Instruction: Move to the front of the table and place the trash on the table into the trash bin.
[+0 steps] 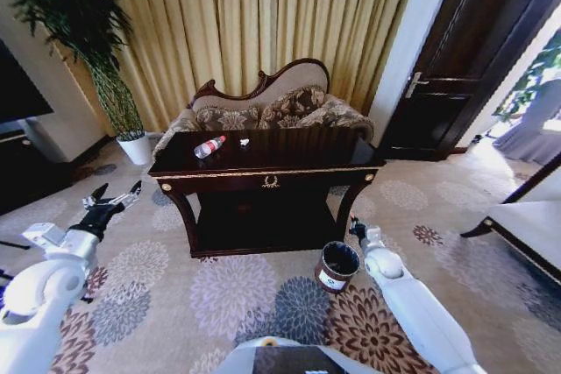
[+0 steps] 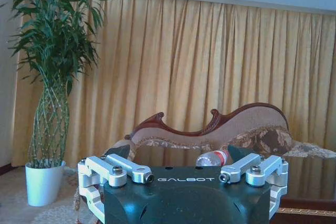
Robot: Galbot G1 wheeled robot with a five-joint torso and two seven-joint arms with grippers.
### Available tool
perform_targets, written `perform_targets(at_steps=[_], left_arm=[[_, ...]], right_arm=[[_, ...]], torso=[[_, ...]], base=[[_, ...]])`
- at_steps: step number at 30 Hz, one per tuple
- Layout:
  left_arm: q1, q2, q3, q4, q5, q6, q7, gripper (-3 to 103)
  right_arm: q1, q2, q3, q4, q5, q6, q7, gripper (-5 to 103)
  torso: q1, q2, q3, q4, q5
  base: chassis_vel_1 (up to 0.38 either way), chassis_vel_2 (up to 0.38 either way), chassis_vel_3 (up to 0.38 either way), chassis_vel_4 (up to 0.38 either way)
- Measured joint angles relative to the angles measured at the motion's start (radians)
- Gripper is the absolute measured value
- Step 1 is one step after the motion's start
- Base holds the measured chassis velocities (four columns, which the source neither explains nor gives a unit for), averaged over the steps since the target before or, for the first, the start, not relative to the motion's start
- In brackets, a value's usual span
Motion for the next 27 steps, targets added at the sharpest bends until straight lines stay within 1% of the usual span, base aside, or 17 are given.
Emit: perform_targets(at_steps=[1,4,5,6,8,9,10,11,13,16,17,18,21,23,26,27], left_arm=[[0.000,0.000,0.000,0.000,0.000,0.000,0.000,100],[0.001,0.000,0.001,0.001,0.002,0.000,-0.001,100],[0.001,0.000,0.001,0.001,0.002,0.000,-0.001,100],[0.001,0.000,0.001,-0.001,0.000,0.000,-0.002,100],[0.001,0.004,0.000,-0.002,-0.002,0.000,-0.005,100],[0.001,0.006,0.000,-0.002,-0.003,0.000,-0.005,100],[0.001,0.006,0.000,-0.002,-0.003,0.000,-0.005,100],[0.002,0.008,-0.001,-0.001,-0.003,0.000,-0.005,100],[0.005,0.008,-0.001,-0.001,-0.003,0.000,-0.006,100],[0.010,0.008,-0.004,-0.001,-0.003,0.000,-0.006,100],[0.011,0.008,-0.004,-0.001,-0.003,0.000,-0.006,100],[0.011,0.008,-0.004,-0.001,-0.003,0.000,-0.006,100],[0.005,0.013,-0.005,0.004,-0.005,0.000,-0.004,100],[0.004,0.013,-0.005,0.004,-0.006,0.000,-0.004,100],[0.001,0.012,-0.004,0.003,-0.007,0.000,-0.003,100],[0.001,0.012,-0.004,0.003,-0.007,0.000,-0.003,100]], right_arm=[[0.000,0.000,0.000,0.000,0.000,0.000,0.000,2],[0.043,0.048,-0.004,-0.148,-0.094,0.052,-0.008,2],[0.043,0.048,-0.004,-0.148,-0.094,0.052,-0.008,2],[0.055,0.060,-0.004,-0.189,-0.120,0.064,-0.012,2],[0.068,0.077,-0.003,-0.225,-0.139,0.062,-0.018,2],[0.072,0.084,-0.003,-0.234,-0.143,0.060,-0.019,-1],[0.072,0.084,-0.003,-0.234,-0.143,0.060,-0.019,-1],[0.076,0.092,-0.003,-0.244,-0.152,0.059,-0.019,4],[0.078,0.100,-0.003,-0.252,-0.159,0.058,-0.016,4],[0.080,0.109,-0.003,-0.253,-0.161,0.055,0.004,20],[0.080,0.109,-0.004,-0.249,-0.162,0.054,0.008,25],[0.080,0.109,-0.004,-0.249,-0.162,0.054,0.008,25],[0.076,0.101,-0.005,-0.229,-0.163,0.054,0.023,41],[0.075,0.098,-0.005,-0.223,-0.163,0.054,0.026,41],[0.067,0.086,-0.005,-0.203,-0.162,0.055,0.034,58],[0.067,0.086,-0.005,-0.203,-0.162,0.055,0.034,58]], torso=[[0.000,0.000,0.000,0.0000,0.0000],[0.000,0.000,0.000,0.0001,-0.0002],[0.000,0.000,0.000,0.0001,-0.0002],[0.000,0.000,0.000,-0.0001,-0.0001],[0.001,0.000,0.000,-0.0002,-0.0002],[0.001,0.000,0.000,-0.0002,-0.0003],[0.001,0.000,0.000,-0.0002,-0.0003],[0.001,0.000,0.000,-0.0002,-0.0003],[0.000,0.000,0.000,-0.0001,-0.0002],[0.000,0.000,0.000,0.0001,-0.0002],[0.001,0.000,0.000,-0.0002,-0.0002],[0.001,0.000,0.000,-0.0002,-0.0002],[0.001,0.000,0.000,-0.0001,-0.0003],[0.000,0.000,0.000,-0.0001,-0.0002],[0.000,0.000,0.000,-0.0002,-0.0003],[0.000,0.000,0.000,-0.0002,-0.0003]], base=[[0.000,0.000,0.000,0.000],[0.000,0.000,0.000,0.000],[0.000,0.000,0.000,0.000],[0.000,0.000,0.000,0.000],[0.000,0.000,0.000,0.000],[0.000,0.000,0.000,0.000],[0.000,0.000,0.000,0.000],[0.000,0.000,0.000,0.000],[0.000,0.000,0.000,0.000],[0.000,0.000,0.000,0.000],[0.000,0.000,0.000,0.000],[0.000,0.000,0.000,0.000],[0.000,0.000,0.000,0.000],[0.000,0.000,0.000,0.000],[0.000,0.000,0.000,0.000],[0.000,0.000,0.000,0.000]])
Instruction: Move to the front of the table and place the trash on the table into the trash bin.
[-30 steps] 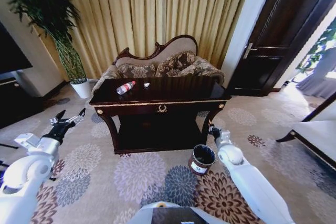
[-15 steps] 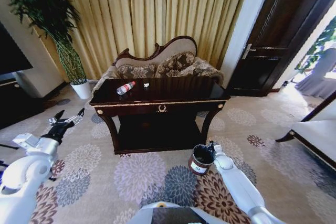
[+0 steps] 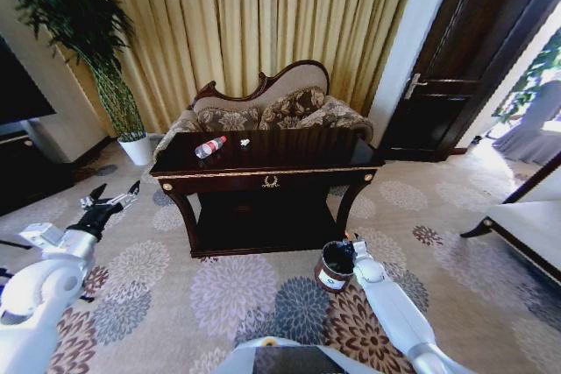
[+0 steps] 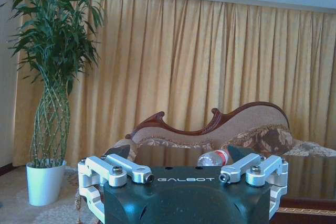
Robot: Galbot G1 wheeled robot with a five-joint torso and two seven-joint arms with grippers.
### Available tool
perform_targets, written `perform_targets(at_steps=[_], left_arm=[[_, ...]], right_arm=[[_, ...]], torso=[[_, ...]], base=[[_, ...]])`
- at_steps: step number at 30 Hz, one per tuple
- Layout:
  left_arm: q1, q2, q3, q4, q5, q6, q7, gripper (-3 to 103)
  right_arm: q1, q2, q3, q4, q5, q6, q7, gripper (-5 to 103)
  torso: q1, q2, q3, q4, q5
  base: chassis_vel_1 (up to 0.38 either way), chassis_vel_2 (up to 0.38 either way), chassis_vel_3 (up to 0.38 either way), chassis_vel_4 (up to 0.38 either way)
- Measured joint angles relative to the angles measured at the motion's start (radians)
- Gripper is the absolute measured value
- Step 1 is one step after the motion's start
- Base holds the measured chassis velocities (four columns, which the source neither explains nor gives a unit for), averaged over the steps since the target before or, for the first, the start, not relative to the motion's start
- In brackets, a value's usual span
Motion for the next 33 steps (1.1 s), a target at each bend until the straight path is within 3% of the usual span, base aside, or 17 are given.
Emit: perform_targets(at_steps=[6,8,10,13,23,25,28,33], left_arm=[[0.000,-0.003,0.001,-0.001,0.000,-0.001,0.007,100],[0.000,-0.003,0.000,-0.002,0.000,-0.001,0.007,100],[0.001,-0.001,-0.004,-0.002,-0.002,-0.002,0.008,100],[0.003,0.000,-0.007,-0.002,-0.003,-0.002,0.009,100],[0.004,0.000,-0.006,-0.002,-0.003,-0.004,0.010,100],[0.005,0.000,-0.006,-0.002,-0.003,-0.004,0.010,100],[0.009,-0.001,-0.005,-0.002,-0.001,-0.004,0.010,100],[0.012,0.001,-0.006,-0.002,0.000,-0.005,0.010,100]], right_arm=[[-0.005,0.000,0.002,0.012,0.002,0.008,0.021,85],[-0.005,0.000,0.002,0.012,0.002,0.009,0.024,85],[-0.004,0.003,0.002,0.012,0.002,0.010,0.027,95],[0.000,0.006,0.002,0.012,0.002,0.012,0.029,100],[0.016,0.021,0.002,-0.001,0.019,0.005,0.031,103],[0.020,0.023,0.001,0.002,0.066,-0.012,0.030,100],[0.036,0.042,-0.002,0.023,0.268,-0.111,0.081,87],[0.059,0.066,0.008,-0.003,0.351,-0.140,0.119,85]], torso=[[0.000,0.000,0.000,0.0001,0.0001],[0.000,0.000,0.000,0.0001,0.0001],[0.000,0.000,0.000,0.0001,0.0002],[0.000,0.000,0.000,0.0002,0.0002],[0.000,0.000,0.000,0.0001,0.0001],[0.000,0.000,0.000,0.0001,0.0000],[0.000,0.000,0.000,0.0002,0.0000],[0.000,0.000,0.000,0.0003,0.0000]], base=[[0.000,0.000,0.000,0.000],[0.000,0.000,0.000,0.000],[0.000,0.000,0.000,0.000],[0.000,0.000,0.000,0.000],[0.000,0.000,0.000,0.000],[0.000,0.000,0.000,0.000],[0.000,0.000,0.000,0.000],[0.000,0.000,0.000,0.000]])
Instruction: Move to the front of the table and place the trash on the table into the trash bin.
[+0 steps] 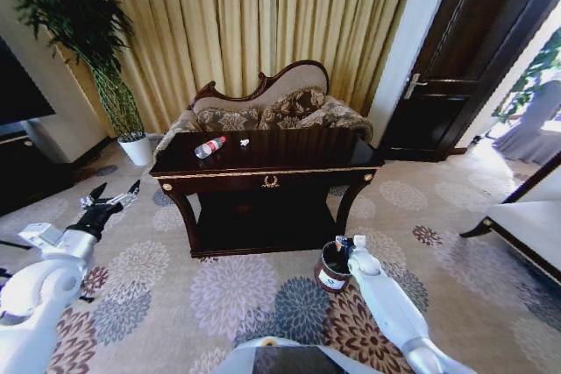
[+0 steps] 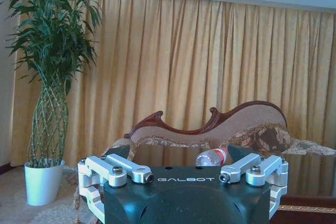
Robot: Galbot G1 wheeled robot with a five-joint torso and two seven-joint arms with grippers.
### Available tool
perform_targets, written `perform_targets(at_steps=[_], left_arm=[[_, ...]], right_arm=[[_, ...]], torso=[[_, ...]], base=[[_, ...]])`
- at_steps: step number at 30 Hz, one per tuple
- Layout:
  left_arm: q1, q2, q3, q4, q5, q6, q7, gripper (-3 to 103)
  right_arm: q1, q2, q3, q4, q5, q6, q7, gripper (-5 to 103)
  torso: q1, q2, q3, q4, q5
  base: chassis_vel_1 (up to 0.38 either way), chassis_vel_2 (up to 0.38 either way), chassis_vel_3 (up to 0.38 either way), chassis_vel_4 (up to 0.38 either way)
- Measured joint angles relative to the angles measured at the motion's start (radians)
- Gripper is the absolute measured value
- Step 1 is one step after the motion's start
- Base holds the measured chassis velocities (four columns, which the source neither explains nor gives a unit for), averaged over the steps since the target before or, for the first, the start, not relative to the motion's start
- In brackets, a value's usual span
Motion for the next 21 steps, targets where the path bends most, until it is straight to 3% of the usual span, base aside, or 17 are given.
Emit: perform_targets(at_steps=[1,9,13,15,21], left_arm=[[0.001,0.001,0.000,0.001,0.001,0.000,0.000,100],[0.000,0.005,0.001,0.000,0.002,-0.001,0.000,100],[-0.003,0.006,0.001,0.000,0.001,-0.003,0.000,100],[-0.004,0.006,0.002,0.000,0.001,-0.007,-0.001,100],[-0.004,-0.003,0.004,-0.001,0.001,-0.011,0.002,100]], right_arm=[[0.009,0.009,0.005,-0.015,0.000,0.000,0.004,93],[0.012,0.013,0.009,0.006,-0.034,0.024,-0.001,98],[-0.026,-0.025,0.012,0.127,-0.119,0.125,-0.073,100],[-0.039,-0.037,0.012,0.174,-0.127,0.141,-0.090,100],[-0.086,-0.082,0.002,0.443,-0.032,0.119,-0.131,100]], torso=[[0.000,0.000,0.000,-0.0005,0.0000],[0.000,0.000,0.000,-0.0002,0.0001],[0.000,0.000,0.000,-0.0003,0.0000],[0.000,0.000,0.000,-0.0005,0.0001],[0.000,0.000,0.000,-0.0002,0.0000]], base=[[0.000,0.000,0.000,0.000],[0.000,0.000,0.000,0.000],[0.000,0.000,0.000,0.000],[0.000,0.000,0.000,0.000],[0.000,0.000,0.000,0.000]])
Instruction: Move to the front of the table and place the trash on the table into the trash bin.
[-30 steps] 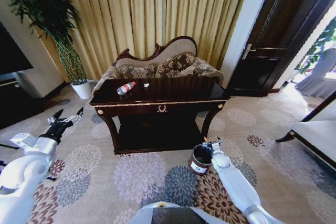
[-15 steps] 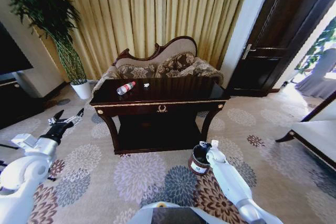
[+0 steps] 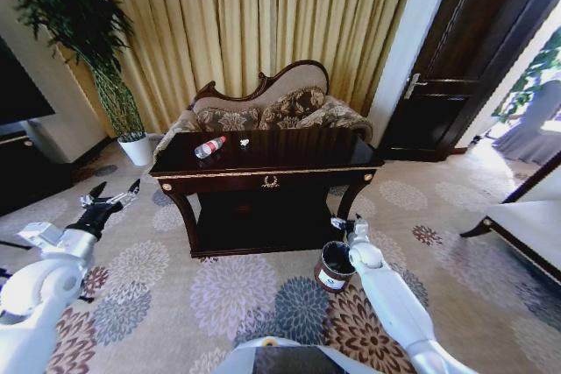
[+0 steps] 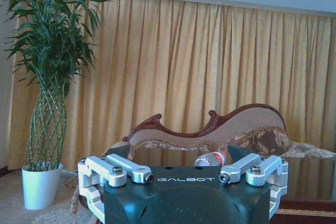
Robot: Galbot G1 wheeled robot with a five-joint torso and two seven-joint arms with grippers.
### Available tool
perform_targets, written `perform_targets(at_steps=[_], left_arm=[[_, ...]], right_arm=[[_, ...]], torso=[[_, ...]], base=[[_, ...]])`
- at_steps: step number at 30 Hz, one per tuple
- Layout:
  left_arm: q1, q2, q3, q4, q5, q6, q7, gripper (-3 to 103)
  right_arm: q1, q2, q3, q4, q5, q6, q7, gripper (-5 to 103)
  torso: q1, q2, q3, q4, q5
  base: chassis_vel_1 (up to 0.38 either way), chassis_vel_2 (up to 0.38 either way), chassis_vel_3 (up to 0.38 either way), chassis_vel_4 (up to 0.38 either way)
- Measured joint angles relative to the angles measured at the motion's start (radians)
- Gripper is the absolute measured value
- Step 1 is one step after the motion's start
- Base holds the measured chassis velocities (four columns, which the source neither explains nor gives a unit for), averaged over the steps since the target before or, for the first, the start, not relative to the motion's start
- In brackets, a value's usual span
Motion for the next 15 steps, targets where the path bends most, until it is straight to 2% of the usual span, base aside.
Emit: perform_targets(at_steps=[1,4,8,15], left_arm=[[0.000,0.000,0.000,0.000,0.000,0.000,0.000,100],[0.001,-0.003,0.000,-0.002,0.000,0.000,0.001,100],[0.003,-0.004,-0.002,-0.007,0.000,0.000,0.001,100],[0.002,-0.003,-0.003,-0.019,0.000,0.000,0.000,100]], right_arm=[[0.000,0.000,0.000,0.000,0.000,0.000,0.000,100],[-0.007,-0.025,-0.020,0.159,0.096,-0.055,-0.003,100],[-0.005,-0.056,-0.064,0.298,0.162,-0.072,-0.001,100],[0.012,-0.085,-0.107,0.389,0.192,-0.087,0.015,100]], torso=[[0.000,0.000,0.000,0.0000,0.0000],[0.000,0.000,0.000,0.0001,-0.0001],[0.000,0.000,0.000,0.0000,0.0000],[0.000,0.000,0.000,0.0000,0.0000]], base=[[0.000,0.000,0.000,0.000],[0.000,0.000,0.000,0.000],[0.000,0.000,0.000,0.000],[0.000,0.000,0.000,0.000]])
